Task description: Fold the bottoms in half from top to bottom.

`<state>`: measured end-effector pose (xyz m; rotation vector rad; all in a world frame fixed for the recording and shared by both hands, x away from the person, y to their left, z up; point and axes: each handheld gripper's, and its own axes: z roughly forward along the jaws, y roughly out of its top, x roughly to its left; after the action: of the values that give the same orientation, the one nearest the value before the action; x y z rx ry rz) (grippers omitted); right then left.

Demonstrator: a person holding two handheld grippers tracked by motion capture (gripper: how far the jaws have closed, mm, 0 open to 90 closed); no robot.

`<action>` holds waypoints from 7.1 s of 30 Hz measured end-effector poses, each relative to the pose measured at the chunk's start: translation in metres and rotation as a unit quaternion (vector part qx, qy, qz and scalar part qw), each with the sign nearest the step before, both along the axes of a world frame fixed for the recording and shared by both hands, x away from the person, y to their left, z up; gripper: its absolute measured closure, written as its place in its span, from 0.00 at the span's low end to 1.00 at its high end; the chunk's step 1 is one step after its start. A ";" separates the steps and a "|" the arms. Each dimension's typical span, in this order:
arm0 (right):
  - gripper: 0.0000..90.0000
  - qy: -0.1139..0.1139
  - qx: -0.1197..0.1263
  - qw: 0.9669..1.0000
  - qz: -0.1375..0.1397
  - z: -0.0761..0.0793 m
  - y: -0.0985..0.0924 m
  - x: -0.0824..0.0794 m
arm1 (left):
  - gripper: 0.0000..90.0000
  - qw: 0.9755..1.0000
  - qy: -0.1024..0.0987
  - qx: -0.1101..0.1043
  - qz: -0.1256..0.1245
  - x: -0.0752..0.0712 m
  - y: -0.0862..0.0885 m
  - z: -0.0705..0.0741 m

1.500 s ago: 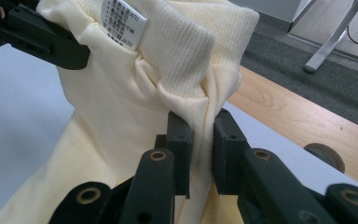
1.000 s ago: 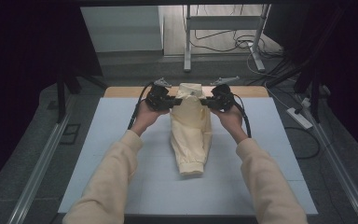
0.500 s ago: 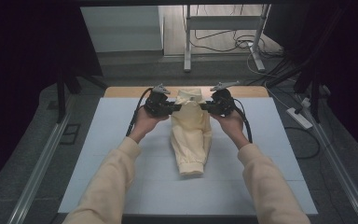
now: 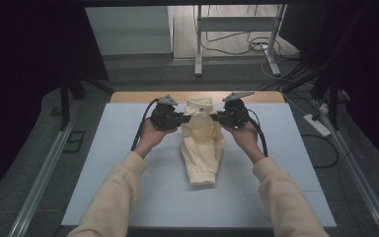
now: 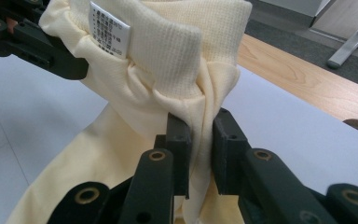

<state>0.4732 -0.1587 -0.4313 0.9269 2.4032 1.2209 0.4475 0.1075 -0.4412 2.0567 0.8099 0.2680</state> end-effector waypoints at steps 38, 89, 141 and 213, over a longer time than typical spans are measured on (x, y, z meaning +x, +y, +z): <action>0.87 0.008 0.007 1.000 0.029 -0.020 -0.008 -0.039 | 0.85 1.000 0.006 -0.002 -0.021 -0.048 -0.002 -0.023; 0.76 0.034 -0.006 0.998 0.061 -0.062 -0.023 -0.099 | 0.69 0.997 0.037 0.023 -0.057 -0.094 -0.008 -0.056; 0.99 0.053 0.002 0.995 0.079 -0.022 -0.006 -0.101 | 0.32 0.999 0.034 0.017 0.019 -0.111 0.036 -0.041; 0.99 0.078 -0.007 0.984 0.161 -0.058 0.015 -0.150 | 0.30 0.999 0.031 0.024 0.022 -0.116 0.045 -0.042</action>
<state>0.3228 -0.1434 -0.4890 0.6674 2.7658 1.2779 0.3311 0.1525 -0.4831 2.1035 0.8954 0.2507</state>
